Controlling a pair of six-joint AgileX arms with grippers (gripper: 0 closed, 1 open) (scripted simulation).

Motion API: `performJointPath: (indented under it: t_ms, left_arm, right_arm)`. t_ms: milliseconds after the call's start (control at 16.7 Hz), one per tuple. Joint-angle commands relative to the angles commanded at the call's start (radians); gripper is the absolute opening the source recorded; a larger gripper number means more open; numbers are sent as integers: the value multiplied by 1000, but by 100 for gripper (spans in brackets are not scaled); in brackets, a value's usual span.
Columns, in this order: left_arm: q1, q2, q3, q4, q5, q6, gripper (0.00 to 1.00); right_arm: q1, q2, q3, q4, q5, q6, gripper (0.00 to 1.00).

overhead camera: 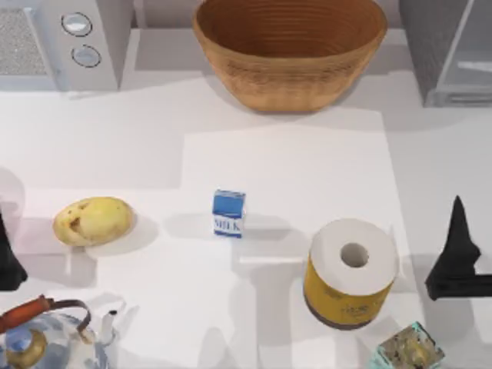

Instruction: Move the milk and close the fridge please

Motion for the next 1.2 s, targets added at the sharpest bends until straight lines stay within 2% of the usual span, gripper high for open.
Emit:
performJointPath:
  t_ms: [300, 540, 780, 1200]
  left_arm:
    - [0, 0, 0, 0, 0, 0, 100]
    - [0, 0, 0, 0, 0, 0, 100]
    - [0, 0, 0, 0, 0, 0, 100]
    - [0, 0, 0, 0, 0, 0, 100]
  right_arm:
    - [4, 8, 6, 2, 2, 3, 100]
    - [85, 153, 126, 63, 61, 34, 100]
    - [195, 459, 341, 171, 161, 72, 100]
    - [323, 1208, 807, 387, 340, 89, 100]
